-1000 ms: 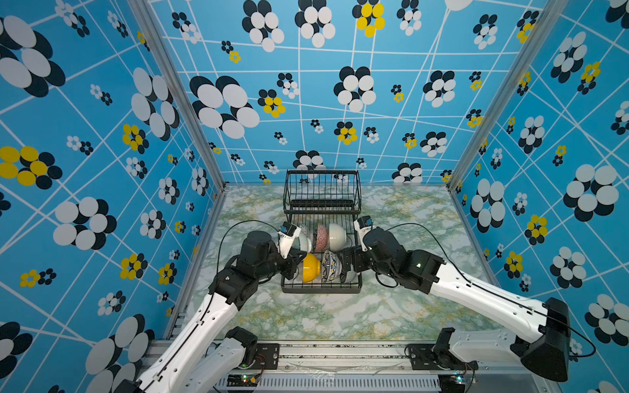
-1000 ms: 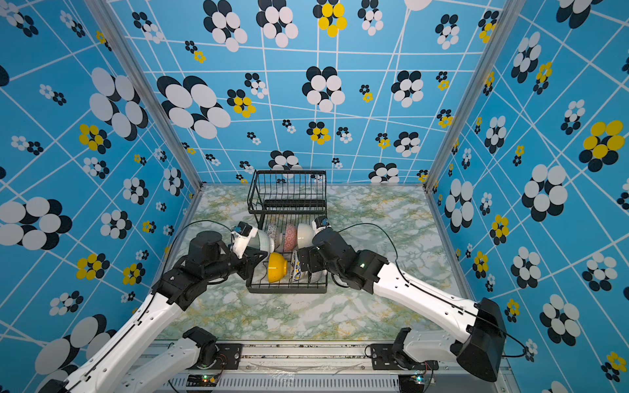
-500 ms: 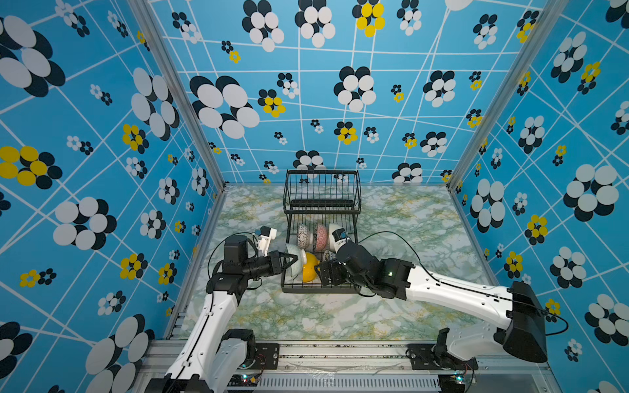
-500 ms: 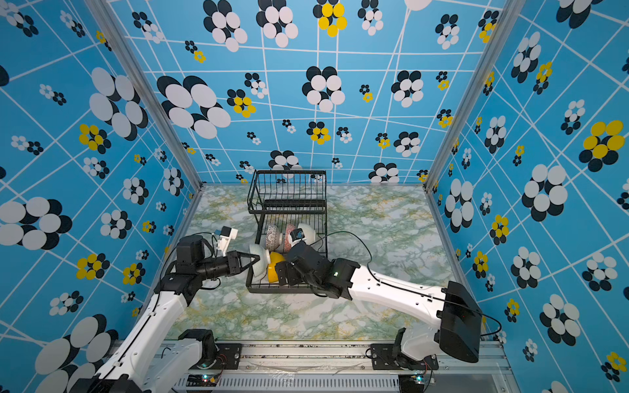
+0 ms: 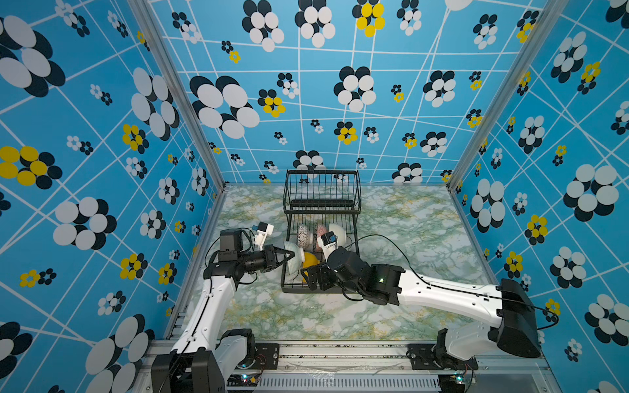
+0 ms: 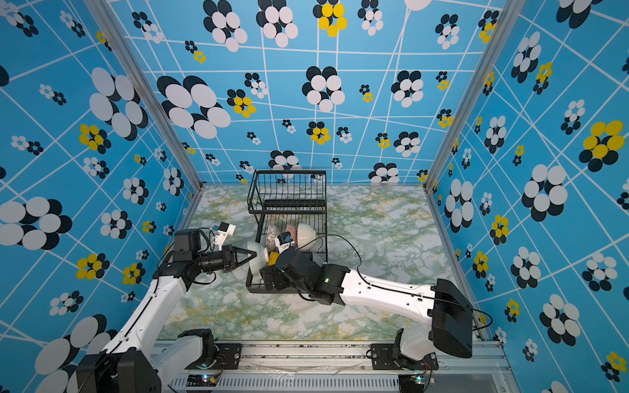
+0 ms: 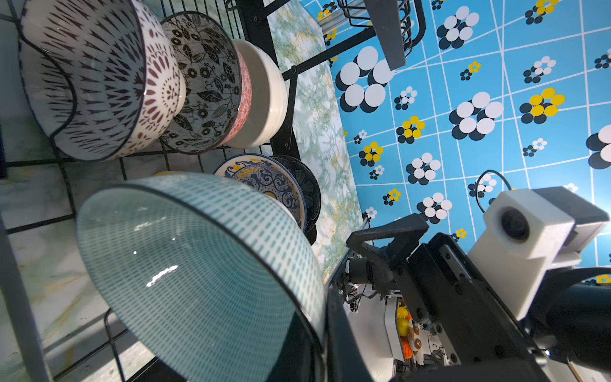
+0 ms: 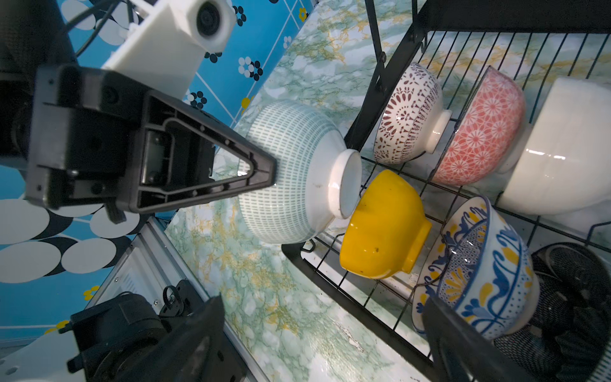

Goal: Load bowls into a dish rack
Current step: Place the bowl in the dish rack.

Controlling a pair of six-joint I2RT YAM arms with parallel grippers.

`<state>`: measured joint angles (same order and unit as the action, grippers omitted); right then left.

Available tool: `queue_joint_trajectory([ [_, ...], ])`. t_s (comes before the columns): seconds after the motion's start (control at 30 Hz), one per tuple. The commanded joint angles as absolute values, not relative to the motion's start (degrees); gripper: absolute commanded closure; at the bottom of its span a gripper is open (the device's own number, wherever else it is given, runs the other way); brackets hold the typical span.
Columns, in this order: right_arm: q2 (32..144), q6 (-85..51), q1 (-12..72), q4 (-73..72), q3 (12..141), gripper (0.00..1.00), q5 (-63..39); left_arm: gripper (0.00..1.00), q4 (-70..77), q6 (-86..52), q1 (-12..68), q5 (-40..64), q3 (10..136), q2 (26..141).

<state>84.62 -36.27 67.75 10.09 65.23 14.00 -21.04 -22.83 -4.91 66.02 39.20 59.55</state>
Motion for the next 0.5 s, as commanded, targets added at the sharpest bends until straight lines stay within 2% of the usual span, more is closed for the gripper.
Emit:
queue_joint_trajectory([
  [0.0,84.72,-36.48,67.88,8.9,64.16,0.03,13.51,1.0,-26.25,-15.95,-6.56,67.5,41.87,59.85],
  [0.3,84.42,-31.64,67.88,8.88,64.37,0.03,12.25,1.0,-20.94,-15.18,-7.3,71.47,39.71,64.05],
  [0.47,85.04,-30.24,67.49,8.27,65.54,0.03,9.78,1.0,-27.09,-7.09,-7.25,71.54,42.16,66.49],
])
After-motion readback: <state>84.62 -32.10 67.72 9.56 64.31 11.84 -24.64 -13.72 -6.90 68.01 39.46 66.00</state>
